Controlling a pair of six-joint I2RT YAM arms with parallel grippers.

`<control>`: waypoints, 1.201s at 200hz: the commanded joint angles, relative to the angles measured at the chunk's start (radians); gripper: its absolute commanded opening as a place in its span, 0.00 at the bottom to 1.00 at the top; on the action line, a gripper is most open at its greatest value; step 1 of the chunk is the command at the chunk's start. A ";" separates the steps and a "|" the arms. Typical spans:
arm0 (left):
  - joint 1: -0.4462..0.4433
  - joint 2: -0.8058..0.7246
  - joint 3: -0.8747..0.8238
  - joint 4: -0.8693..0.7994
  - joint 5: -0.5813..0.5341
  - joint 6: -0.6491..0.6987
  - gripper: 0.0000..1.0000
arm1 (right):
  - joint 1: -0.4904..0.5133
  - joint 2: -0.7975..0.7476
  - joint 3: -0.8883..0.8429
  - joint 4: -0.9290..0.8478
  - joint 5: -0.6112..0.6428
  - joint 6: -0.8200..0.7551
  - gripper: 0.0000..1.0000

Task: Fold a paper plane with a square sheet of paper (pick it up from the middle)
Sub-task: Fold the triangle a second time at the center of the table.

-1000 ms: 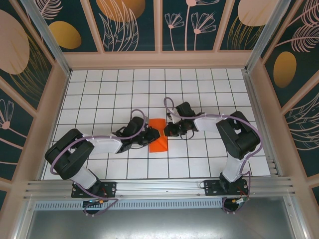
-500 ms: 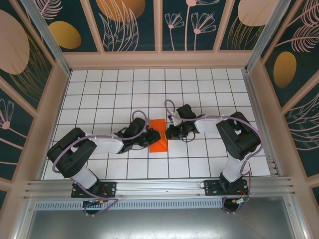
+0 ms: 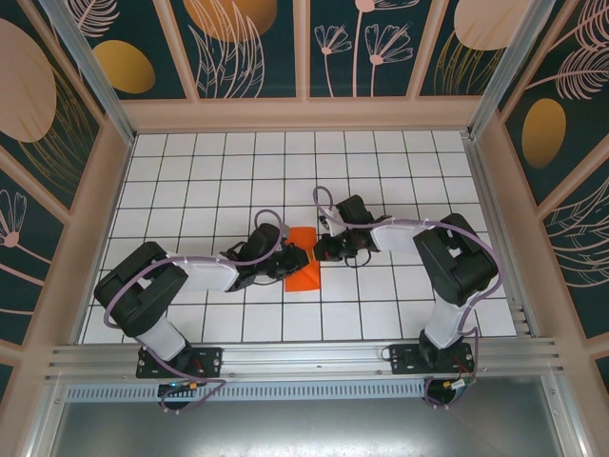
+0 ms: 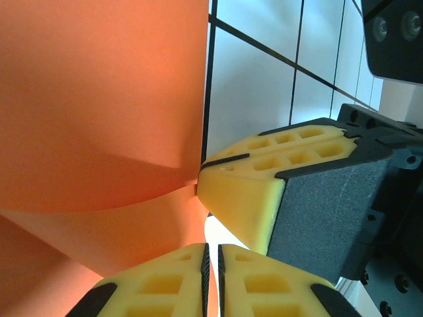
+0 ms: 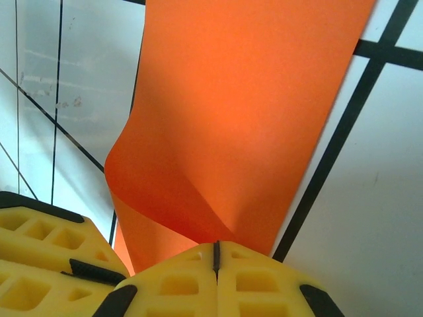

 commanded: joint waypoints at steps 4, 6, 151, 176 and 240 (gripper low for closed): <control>-0.005 0.020 0.022 0.011 0.006 0.014 0.16 | -0.005 0.016 0.024 -0.015 0.025 -0.027 0.00; -0.006 0.021 0.022 0.012 0.006 0.014 0.16 | -0.005 0.016 0.024 -0.015 0.027 -0.027 0.00; -0.006 0.066 0.036 0.012 0.014 0.019 0.16 | -0.006 0.041 0.042 -0.026 0.035 -0.034 0.00; -0.006 0.071 0.033 0.011 0.012 0.016 0.16 | -0.005 0.043 0.042 -0.027 0.037 -0.035 0.00; -0.006 0.077 0.027 0.007 0.006 0.012 0.16 | -0.006 0.049 0.043 -0.030 0.040 -0.035 0.00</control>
